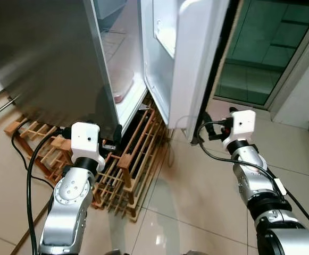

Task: Restocking fridge

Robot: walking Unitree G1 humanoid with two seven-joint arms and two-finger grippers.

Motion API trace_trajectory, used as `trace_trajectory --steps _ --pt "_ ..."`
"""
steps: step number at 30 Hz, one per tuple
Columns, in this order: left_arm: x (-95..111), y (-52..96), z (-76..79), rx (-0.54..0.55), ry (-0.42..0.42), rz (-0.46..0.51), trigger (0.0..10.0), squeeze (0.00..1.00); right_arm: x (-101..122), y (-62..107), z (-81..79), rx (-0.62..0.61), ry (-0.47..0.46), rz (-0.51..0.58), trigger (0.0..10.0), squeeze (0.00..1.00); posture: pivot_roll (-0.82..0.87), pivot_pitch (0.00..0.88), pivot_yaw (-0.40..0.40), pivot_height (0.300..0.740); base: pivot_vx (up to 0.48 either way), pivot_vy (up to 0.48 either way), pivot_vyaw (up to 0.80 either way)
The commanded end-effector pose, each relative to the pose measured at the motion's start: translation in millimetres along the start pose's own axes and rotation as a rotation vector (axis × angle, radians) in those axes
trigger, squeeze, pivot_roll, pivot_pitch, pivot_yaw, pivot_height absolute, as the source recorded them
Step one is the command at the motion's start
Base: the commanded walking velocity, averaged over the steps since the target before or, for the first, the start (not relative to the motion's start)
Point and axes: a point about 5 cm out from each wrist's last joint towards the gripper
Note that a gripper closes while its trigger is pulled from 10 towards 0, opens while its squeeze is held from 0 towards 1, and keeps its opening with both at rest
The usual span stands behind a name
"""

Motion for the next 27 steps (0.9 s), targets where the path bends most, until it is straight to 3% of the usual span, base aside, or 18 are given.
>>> trace_trajectory --steps 1,8,10,12,14,15,16,20,25,26,27 --pt "4 -0.2 0.7 -0.011 -0.013 0.011 10.0 0.00 17 -11.0 17.5 -0.055 0.013 0.046 10.0 0.00 0.04 0.000 0.005 0.731 0.480 0.000 0.00" --pt "3 1.0 3.9 -0.021 0.001 0.012 10.0 0.00 10 -3.8 39.3 -0.097 0.080 -0.001 10.0 0.00 0.04 0.000 0.001 0.731 0.480 0.000 0.00" --pt "4 0.6 3.7 -0.021 0.004 0.019 10.0 0.00 -1 8.6 65.6 -0.184 0.220 -0.081 10.0 0.00 0.04 0.000 -0.002 0.731 0.480 0.000 0.00" --pt "5 0.4 3.9 -0.014 0.013 0.021 10.0 0.00 -18 31.1 106.9 -0.357 0.360 -0.245 10.0 0.00 0.03 0.000 -0.001 0.731 0.480 0.000 0.00" --pt "5 -0.2 4.1 -0.010 0.028 0.016 10.0 0.00 -28 52.9 135.7 -0.485 0.371 -0.337 10.0 0.00 0.03 0.000 0.002 0.731 0.172 0.000 0.00" --pt "4 -0.5 4.3 -0.012 0.032 0.009 10.0 0.00 -30 58.7 138.9 -0.493 0.356 -0.335 10.0 0.00 0.02 0.000 0.007 0.731 0.000 0.000 0.00" --pt "4 -0.8 4.3 -0.014 0.034 0.004 10.0 0.00 -31 62.0 140.3 -0.493 0.347 -0.332 10.0 0.00 0.02 0.000 0.007 0.731 0.000 0.000 0.00" --pt "2 -3.9 5.4 -0.034 0.007 -0.007 10.0 0.00 -35 58.9 110.3 -0.382 0.323 -0.258 10.0 0.00 0.01 0.000 0.007 0.731 0.000 0.000 0.00" --pt "4 -6.3 11.3 -0.069 -0.001 -0.003 10.0 0.00 -46 60.2 79.7 -0.332 0.316 -0.258 10.0 0.00 0.01 0.000 0.008 0.731 0.000 0.000 0.00" --pt "4 -6.3 11.3 -0.069 -0.001 -0.003 10.0 0.00 -46 60.2 79.7 -0.332 0.316 -0.258 10.0 0.00 0.01 0.000 0.008 0.731 0.000 0.000 0.00" --pt "8 -6.3 16.6 -0.112 -0.001 0.009 10.0 0.00 -53 63.4 63.2 -0.303 0.287 -0.276 10.0 0.00 0.01 0.000 0.010 0.731 0.000 0.000 0.00"
Point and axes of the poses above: a point about 5 cm out from each wrist's last joint towards the gripper, its own y axis pointing back from the gripper into the wrist, its own x axis along the axis of the wrist's last joint, z = x × y, and after that the axes turned 11 degrees about y, right-handed
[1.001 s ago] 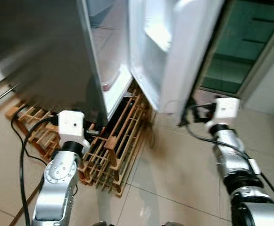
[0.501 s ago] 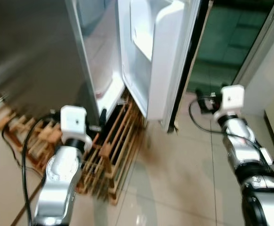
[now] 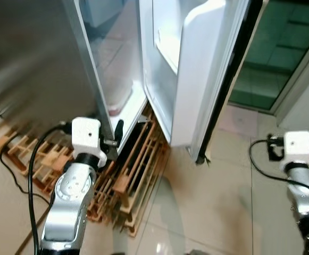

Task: Restocking fridge

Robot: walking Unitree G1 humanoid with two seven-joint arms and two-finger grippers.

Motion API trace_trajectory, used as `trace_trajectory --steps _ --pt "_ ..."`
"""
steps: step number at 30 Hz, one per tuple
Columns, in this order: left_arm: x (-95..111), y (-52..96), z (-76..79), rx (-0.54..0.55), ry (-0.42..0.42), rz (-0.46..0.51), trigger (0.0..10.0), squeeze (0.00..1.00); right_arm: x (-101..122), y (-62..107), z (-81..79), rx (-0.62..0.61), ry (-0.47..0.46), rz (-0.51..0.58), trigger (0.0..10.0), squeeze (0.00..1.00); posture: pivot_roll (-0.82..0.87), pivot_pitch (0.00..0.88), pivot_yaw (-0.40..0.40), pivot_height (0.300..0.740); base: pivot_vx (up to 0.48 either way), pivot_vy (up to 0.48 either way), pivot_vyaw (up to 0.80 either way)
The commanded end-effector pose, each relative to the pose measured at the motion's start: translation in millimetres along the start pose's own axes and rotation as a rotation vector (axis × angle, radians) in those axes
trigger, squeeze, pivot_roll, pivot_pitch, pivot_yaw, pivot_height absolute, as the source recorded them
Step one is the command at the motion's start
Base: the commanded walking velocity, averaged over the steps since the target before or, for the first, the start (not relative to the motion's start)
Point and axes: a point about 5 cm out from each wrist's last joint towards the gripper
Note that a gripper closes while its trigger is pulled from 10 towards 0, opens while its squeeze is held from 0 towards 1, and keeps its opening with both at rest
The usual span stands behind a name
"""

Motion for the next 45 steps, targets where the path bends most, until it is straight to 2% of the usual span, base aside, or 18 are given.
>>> trace_trajectory --steps 1,2,3,7,10,14,15,17,22,25,26,27,31,41,43,44,45 --pt "6 -0.7 5.1 -0.044 -0.008 0.015 10.0 0.00 -3 6.2 -8.9 0.022 -0.002 0.000 10.0 0.00 0.02 0.000 0.010 0.731 0.000 0.000 0.00" --pt "8 -2.0 8.9 -0.075 -0.015 0.021 10.0 0.00 -3 10.7 -17.8 0.047 -0.012 0.001 10.0 0.00 0.01 0.000 0.011 0.731 0.000 0.000 0.00" --pt "8 -2.0 8.9 -0.075 -0.015 0.021 10.0 0.00 -3 10.7 -17.8 0.047 -0.012 0.001 10.0 0.00 0.01 0.000 0.011 0.731 0.000 0.000 0.00" --pt "16 -8.3 19.5 -0.157 -0.013 0.033 10.0 0.00 0 21.4 -42.2 0.100 -0.062 0.012 10.0 0.00 0.00 0.000 0.019 0.731 0.000 0.000 0.00" --pt "15 -4.9 18.8 -0.188 -0.013 0.020 10.0 0.00 6 21.7 -44.1 0.100 -0.097 0.037 10.0 0.00 0.00 0.000 0.020 0.731 0.000 0.000 0.00" --pt "7 11.0 15.6 -0.311 0.038 -0.060 10.0 0.00 21 25.9 -41.2 0.084 -0.202 0.109 10.0 0.00 0.02 0.001 0.012 0.731 0.000 0.000 0.00" --pt "6 14.7 16.3 -0.352 0.031 -0.080 10.0 0.00 25 30.4 -42.9 0.103 -0.211 0.133 10.0 0.00 0.02 0.001 0.012 0.731 0.000 0.000 0.00" --pt "4 12.4 21.5 -0.384 -0.003 -0.087 10.0 0.00 26 33.9 -46.4 0.123 -0.209 0.136 10.0 0.00 0.02 0.001 0.006 0.731 0.000 0.000 0.00" --pt "-10 -26.6 29.1 -0.308 -0.145 -0.108 10.0 0.00 24 35.4 -55.1 0.145 -0.210 0.115 10.0 0.00 0.00 0.000 0.006 0.731 0.000 0.000 0.00" --pt "-7 -50.7 27.0 -0.270 -0.108 -0.085 10.0 0.00 30 32.4 -57.2 0.152 -0.216 0.128 10.0 0.00 -0.02 0.000 0.019 0.731 0.000 0.000 0.00" --pt "-7 -50.7 27.0 -0.270 -0.108 -0.085 10.0 0.00 30 32.4 -57.2 0.152 -0.216 0.128 10.0 0.00 -0.02 0.000 0.019 0.731 0.000 0.000 0.00" --pt "-2 -58.8 26.7 -0.259 -0.096 -0.075 10.0 0.00 33 31.9 -57.0 0.155 -0.217 0.130 10.0 0.00 -0.02 0.000 0.022 0.731 0.000 0.000 0.00" --pt "-2 -64.3 32.5 -0.285 -0.094 -0.072 10.0 0.00 34 31.1 -56.5 0.156 -0.219 0.126 10.0 0.00 -0.02 0.000 0.024 0.731 0.360 0.000 0.00" --pt "-2 -71.2 63.0 -0.403 -0.050 -0.032 10.0 0.00 35 33.0 -61.8 0.167 -0.220 0.119 10.0 0.00 -0.03 0.000 0.032 0.731 0.480 0.000 0.00" --pt "5 -70.3 82.2 -0.486 -0.016 -0.010 10.0 0.00 35 33.1 -60.9 0.167 -0.217 0.118 10.0 0.00 -0.03 0.000 0.037 0.731 0.480 0.000 0.00" --pt "5 -70.3 82.2 -0.486 -0.016 -0.010 10.0 0.00 35 33.1 -60.9 0.167 -0.217 0.118 10.0 0.00 -0.03 0.000 0.037 0.731 0.480 0.000 0.00" --pt "18 -69.3 106.2 -0.572 0.025 0.033 10.0 0.00 34 33.3 -60.6 0.167 -0.216 0.115 10.0 0.00 -0.03 0.000 0.039 0.731 0.480 0.000 0.00"
Point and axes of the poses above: a point about 5 cm out from each wrist's last joint towards the gripper, its own y axis pointing back from the gripper into the wrist, its own x axis along the axis of the wrist's last joint, z = x × y, and after that the axes turned 11 degrees about y, right-handed
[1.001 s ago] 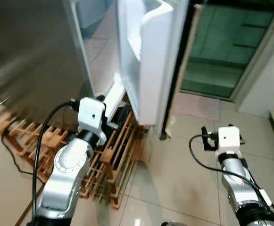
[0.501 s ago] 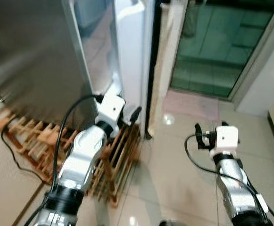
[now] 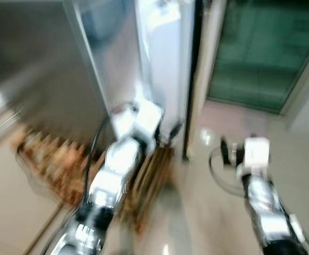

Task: Restocking fridge

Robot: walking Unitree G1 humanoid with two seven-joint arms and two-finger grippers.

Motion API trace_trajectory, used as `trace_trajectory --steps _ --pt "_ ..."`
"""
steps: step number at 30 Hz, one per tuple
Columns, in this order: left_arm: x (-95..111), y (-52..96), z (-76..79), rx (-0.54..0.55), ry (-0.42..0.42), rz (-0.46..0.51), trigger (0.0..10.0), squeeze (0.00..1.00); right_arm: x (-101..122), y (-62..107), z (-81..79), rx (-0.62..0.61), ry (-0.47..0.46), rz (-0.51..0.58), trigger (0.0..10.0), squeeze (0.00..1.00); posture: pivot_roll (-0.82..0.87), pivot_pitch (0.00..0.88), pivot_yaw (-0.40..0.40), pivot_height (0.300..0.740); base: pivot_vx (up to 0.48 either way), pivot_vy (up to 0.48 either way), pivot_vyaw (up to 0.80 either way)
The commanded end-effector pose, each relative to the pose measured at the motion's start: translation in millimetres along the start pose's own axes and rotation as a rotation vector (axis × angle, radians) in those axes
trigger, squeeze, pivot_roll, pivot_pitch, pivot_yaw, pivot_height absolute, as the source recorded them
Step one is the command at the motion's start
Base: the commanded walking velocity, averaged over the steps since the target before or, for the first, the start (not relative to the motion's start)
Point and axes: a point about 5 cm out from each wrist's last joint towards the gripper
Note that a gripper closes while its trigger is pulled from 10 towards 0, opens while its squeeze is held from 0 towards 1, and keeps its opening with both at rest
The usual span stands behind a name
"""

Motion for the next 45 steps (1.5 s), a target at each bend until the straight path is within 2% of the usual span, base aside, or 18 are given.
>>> trace_trajectory --steps 1,6,12,20,23,26,28,29,30,31,33,41,43,45 --pt "40 -14.6 10.7 -0.048 -0.019 0.133 10.0 0.00 6 -2.1 -5.0 0.016 0.003 0.017 10.0 0.00 -0.04 0.000 0.043 0.731 0.480 0.000 0.00" --pt "54 -21.7 21.8 -0.084 -0.007 0.166 10.0 0.00 7 -2.0 -6.3 0.016 0.002 0.020 10.0 0.00 -0.04 0.000 0.047 0.731 0.277 0.000 0.00" --pt "60 -12.7 12.1 -0.075 0.020 0.185 10.0 0.00 4 3.9 -14.1 0.042 0.003 0.013 10.0 0.00 -0.03 0.000 0.043 0.731 0.000 0.000 0.00" --pt "60 -13.2 15.9 -0.071 0.054 0.189 10.0 0.00 7 13.2 -29.3 0.135 -0.015 0.030 10.0 0.00 -0.04 0.000 0.039 0.731 0.000 0.000 0.00" --pt "62 -10.9 3.6 0.010 0.054 0.204 10.0 0.00 8 18.1 -27.1 0.155 0.001 0.036 10.0 0.00 -0.05 0.000 0.038 0.731 0.000 0.000 0.00" --pt "62 -8.0 -7.9 0.067 0.042 0.208 10.0 0.00 -9 31.1 -20.2 0.164 0.004 -0.025 10.0 0.00 -0.04 0.000 0.026 0.731 0.000 0.000 0.00" --pt "62 -6.4 -16.8 0.104 0.033 0.204 10.0 0.00 -32 49.1 -14.0 0.195 0.037 -0.099 10.0 0.00 -0.04 0.000 0.016 0.731 0.000 0.000 0.00" --pt "62 -6.4 -16.8 0.104 0.033 0.204 10.0 0.00 -32 49.1 -14.0 0.195 0.037 -0.099 10.0 0.00 -0.04 0.000 0.016 0.731 0.000 0.000 0.00" --pt "62 -5.7 -23.4 0.129 0.030 0.204 10.0 0.00 -52 66.3 -7.7 0.219 0.059 -0.171 10.0 0.00 -0.05 0.000 0.011 0.731 0.000 0.000 0.00" --pt "62 -5.7 -23.4 0.129 0.030 0.204 10.0 0.00 -52 66.3 -7.7 0.219 0.059 -0.171 10.0 0.00 -0.05 0.000 0.011 0.731 0.000 0.000 0.00" --pt "62 -8.1 -25.6 0.135 0.034 0.206 10.0 0.00 -75 86.8 -2.6 0.251 0.082 -0.270 10.0 0.00 -0.05 0.000 0.006 0.731 0.000 0.000 0.00" --pt "64 -20.7 -6.9 0.054 0.044 0.216 10.0 0.00 -103 110.4 -0.1 0.305 0.103 -0.401 10.0 0.00 -0.06 0.000 0.011 0.731 0.000 0.000 0.00" --pt "65 -22.4 -4.8 0.042 0.045 0.220 10.0 0.00 -107 112.5 0.5 0.308 0.106 -0.413 10.0 0.00 -0.06 0.000 0.011 0.731 0.000 0.000 0.00" --pt "68 -28.1 4.9 -0.009 0.059 0.229 10.0 0.00 -112 114.1 -0.3 0.309 0.109 -0.440 10.0 0.00 -0.06 0.000 0.018 0.731 0.000 0.000 0.00"
Point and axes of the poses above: a point about 5 cm out from each wrist's last joint towards the gripper, its own y axis pointing back from the gripper into the wrist, its own x axis along the axis of the wrist's last joint, z = x × y, and after that the axes turned 11 degrees about y, right-handed
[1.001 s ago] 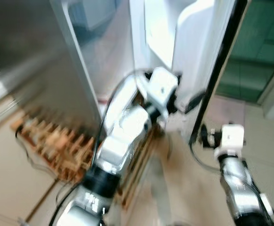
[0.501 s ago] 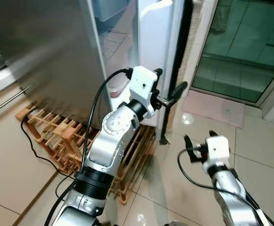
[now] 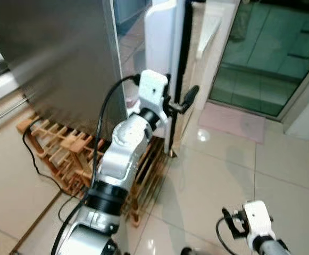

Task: Restocking fridge

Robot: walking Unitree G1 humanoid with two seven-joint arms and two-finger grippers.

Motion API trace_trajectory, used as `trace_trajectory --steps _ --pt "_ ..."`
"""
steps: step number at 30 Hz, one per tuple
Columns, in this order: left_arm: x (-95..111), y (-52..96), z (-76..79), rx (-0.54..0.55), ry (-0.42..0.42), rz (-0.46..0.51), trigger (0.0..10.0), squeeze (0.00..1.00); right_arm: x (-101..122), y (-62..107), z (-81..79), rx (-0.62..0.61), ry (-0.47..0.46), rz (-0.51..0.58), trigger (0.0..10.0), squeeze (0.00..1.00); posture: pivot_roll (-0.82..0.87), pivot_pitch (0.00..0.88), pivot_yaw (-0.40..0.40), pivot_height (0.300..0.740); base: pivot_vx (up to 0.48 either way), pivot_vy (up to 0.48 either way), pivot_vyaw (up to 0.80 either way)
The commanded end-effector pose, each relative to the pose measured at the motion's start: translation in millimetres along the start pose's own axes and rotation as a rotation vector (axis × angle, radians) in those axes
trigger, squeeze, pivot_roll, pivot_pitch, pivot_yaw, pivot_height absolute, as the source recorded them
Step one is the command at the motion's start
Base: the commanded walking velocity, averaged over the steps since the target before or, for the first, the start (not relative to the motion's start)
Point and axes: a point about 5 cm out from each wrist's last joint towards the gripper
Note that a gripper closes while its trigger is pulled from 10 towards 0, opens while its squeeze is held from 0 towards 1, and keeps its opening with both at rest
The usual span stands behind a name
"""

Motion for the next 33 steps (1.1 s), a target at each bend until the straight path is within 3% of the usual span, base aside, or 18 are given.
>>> trace_trajectory --steps 1,3,4,5,6,7,8,9,11,14,16,19,22,25,29,30,32,33 --pt "4 -8.5 14.9 -0.077 0.004 0.012 10.0 0.00 2 -5.1 3.7 -0.001 0.018 -0.003 10.0 0.00 -0.06 0.000 0.018 0.731 0.000 0.000 0.00" --pt "9 -18.5 34.0 -0.162 0.035 0.020 10.0 0.00 4 -9.9 4.9 -0.008 0.015 -0.006 10.0 0.00 -0.06 0.000 0.023 0.731 0.000 0.000 0.00" --pt "9 -18.5 34.0 -0.162 0.035 0.020 10.0 0.00 4 -9.9 4.9 -0.008 0.015 -0.006 10.0 0.00 -0.06 0.000 0.023 0.731 0.000 0.000 0.00" --pt "13 -26.2 53.2 -0.251 0.117 0.015 10.0 0.00 7 -13.8 7.6 -0.019 0.011 -0.001 10.0 0.00 -0.06 0.000 0.029 0.731 0.000 0.000 0.00" --pt "31 -33.2 103.9 -0.535 0.349 -0.001 10.0 0.00 14 -22.1 10.7 -0.030 0.003 0.015 10.0 0.00 -0.06 0.000 0.030 0.731 0.000 0.000 0.00" --pt "43 -31.1 125.6 -0.671 0.407 0.003 10.0 0.00 20 -26.4 10.8 -0.034 -0.004 0.030 10.0 0.00 -0.06 0.000 0.034 0.731 0.000 0.000 0.00" --pt "43 -31.1 125.6 -0.671 0.407 0.003 10.0 0.00 20 -26.4 10.8 -0.034 -0.004 0.030 10.0 0.00 -0.06 0.000 0.034 0.731 0.000 0.000 0.00" --pt "53 -27.5 140.9 -0.769 0.413 0.011 10.0 0.00 28 -32.5 9.0 -0.036 -0.008 0.059 10.0 0.00 -0.07 0.000 0.045 0.731 0.000 0.000 0.00" --pt "54 -27.6 140.7 -0.765 0.395 0.013 10.0 0.00 36 -36.7 7.7 -0.038 -0.016 0.084 10.0 0.00 -0.07 0.000 0.048 0.731 0.000 0.000 0.00" --pt "50 -30.0 124.8 -0.684 0.326 0.008 10.0 0.00 57 -47.0 1.4 -0.017 0.003 0.160 10.0 0.00 -0.07 0.000 0.046 0.731 0.000 0.000 0.00" --pt "45 -28.8 98.5 -0.569 0.305 -0.010 10.0 0.00 84 -58.1 -9.3 0.047 -0.019 0.250 10.0 0.00 -0.05 0.000 0.036 0.731 0.000 0.000 0.00" --pt "45 -23.1 84.3 -0.521 0.299 -0.022 10.0 0.00 103 -63.6 -22.5 0.151 -0.028 0.317 10.0 0.00 -0.04 0.000 0.033 0.731 0.000 0.000 0.00" --pt "44 -17.3 67.4 -0.446 0.303 -0.024 10.0 0.00 143 -69.1 -46.2 0.324 -0.015 0.458 10.0 0.00 -0.03 0.000 0.022 0.731 0.000 0.000 0.00" --pt "43 -16.3 63.2 -0.420 0.296 -0.023 10.0 0.00 163 -71.2 -49.2 0.340 0.006 0.524 10.0 0.00 -0.02 0.000 0.018 0.731 0.000 0.000 0.00" --pt "37 -12.3 55.8 -0.374 0.225 -0.038 10.0 0.00 194 -77.9 -37.9 0.278 0.033 0.606 10.0 0.00 -0.02 0.000 0.014 0.731 0.000 0.000 0.00" --pt "23 -6.4 41.0 -0.296 0.074 -0.087 10.0 0.00 206 -81.6 -26.1 0.207 0.044 0.623 10.0 0.00 -0.02 0.000 0.018 0.731 0.000 0.000 0.00" --pt "20 -4.6 37.2 -0.278 0.034 -0.100 10.0 0.00 209 -82.4 -23.2 0.189 0.047 0.627 10.0 0.00 -0.02 0.000 0.018 0.731 0.000 0.000 0.00" --pt "6 11.8 8.2 -0.159 -0.069 -0.151 10.0 0.00 218 -84.2 -10.6 0.138 0.030 0.640 10.0 0.00 -0.01 0.000 0.020 0.731 0.000 0.000 0.00"
Point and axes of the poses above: a point about 5 cm out from each wrist's last joint towards the gripper, its own y axis pointing back from the gripper into the wrist, its own x axis along the axis of the wrist's last joint, z = x × y, and after that the axes turned 11 degrees about y, right-handed
